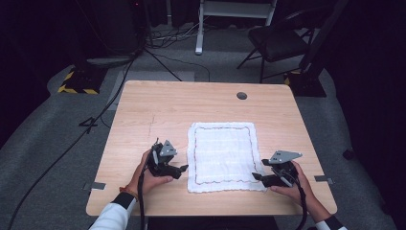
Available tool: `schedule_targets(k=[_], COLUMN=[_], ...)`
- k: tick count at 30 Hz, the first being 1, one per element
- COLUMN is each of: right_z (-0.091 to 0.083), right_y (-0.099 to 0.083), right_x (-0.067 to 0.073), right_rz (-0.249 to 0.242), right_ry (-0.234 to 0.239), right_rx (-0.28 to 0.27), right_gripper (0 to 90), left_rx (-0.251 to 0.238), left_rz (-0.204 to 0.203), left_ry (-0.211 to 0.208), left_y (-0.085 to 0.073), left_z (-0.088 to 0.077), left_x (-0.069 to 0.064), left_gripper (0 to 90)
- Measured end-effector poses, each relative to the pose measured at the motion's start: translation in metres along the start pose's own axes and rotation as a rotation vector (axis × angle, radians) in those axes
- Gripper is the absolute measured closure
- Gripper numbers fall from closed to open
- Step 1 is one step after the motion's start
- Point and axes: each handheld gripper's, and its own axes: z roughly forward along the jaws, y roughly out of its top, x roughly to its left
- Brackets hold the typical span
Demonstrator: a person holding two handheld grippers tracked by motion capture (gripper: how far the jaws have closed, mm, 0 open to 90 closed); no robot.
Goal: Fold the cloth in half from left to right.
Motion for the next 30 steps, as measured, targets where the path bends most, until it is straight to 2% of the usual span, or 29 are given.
schedule_targets(k=[2,7,10,11,14,17,19,20,23,25,28,30], right_z=[0.002,0.013,0.024,0.028,0.041,0.056,0.065,0.069,0.079,0.084,0.088,0.091], right_y=[0.005,0.021,0.035,0.040,0.053,0.066,0.071,0.073,0.075,0.076,0.079,0.080], right_x=[0.004,0.016,0.026,0.030,0.041,0.056,0.067,0.072,0.087,0.094,0.105,0.110], right_rz=[-0.025,-0.066,-0.100,-0.108,-0.140,-0.176,-0.206,-0.217,-0.255,-0.281,-0.304,-0.313], right_ry=[-0.007,0.019,0.032,0.041,0.075,0.125,0.145,0.157,0.196,0.205,0.233,0.244], right_rx=[-0.010,-0.023,-0.033,-0.043,-0.051,-0.055,-0.047,-0.040,-0.022,-0.019,-0.019,-0.017], right_gripper=[34.0,35.6,37.9,39.0,39.6,40.5,41.3,41.3,42.0,42.5,43.6,43.6], left_rx=[-0.006,-0.012,-0.020,-0.006,-0.006,-0.005,-0.020,-0.024,-0.012,-0.008,0.006,0.023], left_rz=[-0.003,-0.012,0.006,0.003,0.002,-0.014,-0.048,-0.079,-0.095,-0.098,-0.119,-0.125], left_ry=[0.006,0.039,0.080,0.077,0.094,0.103,0.122,0.109,0.112,0.126,0.120,0.138], left_y=[0.004,0.020,0.030,0.033,0.044,0.052,0.056,0.058,0.062,0.065,0.069,0.070], left_z=[0.001,0.013,0.022,0.026,0.039,0.049,0.057,0.061,0.073,0.080,0.089,0.094], left_x=[0.006,0.022,0.029,0.032,0.041,0.049,0.054,0.056,0.059,0.059,0.063,0.065], left_gripper=[20.4,20.8,21.4,21.7,21.6,20.5,20.7,21.2,21.0,20.8,19.7,19.3])
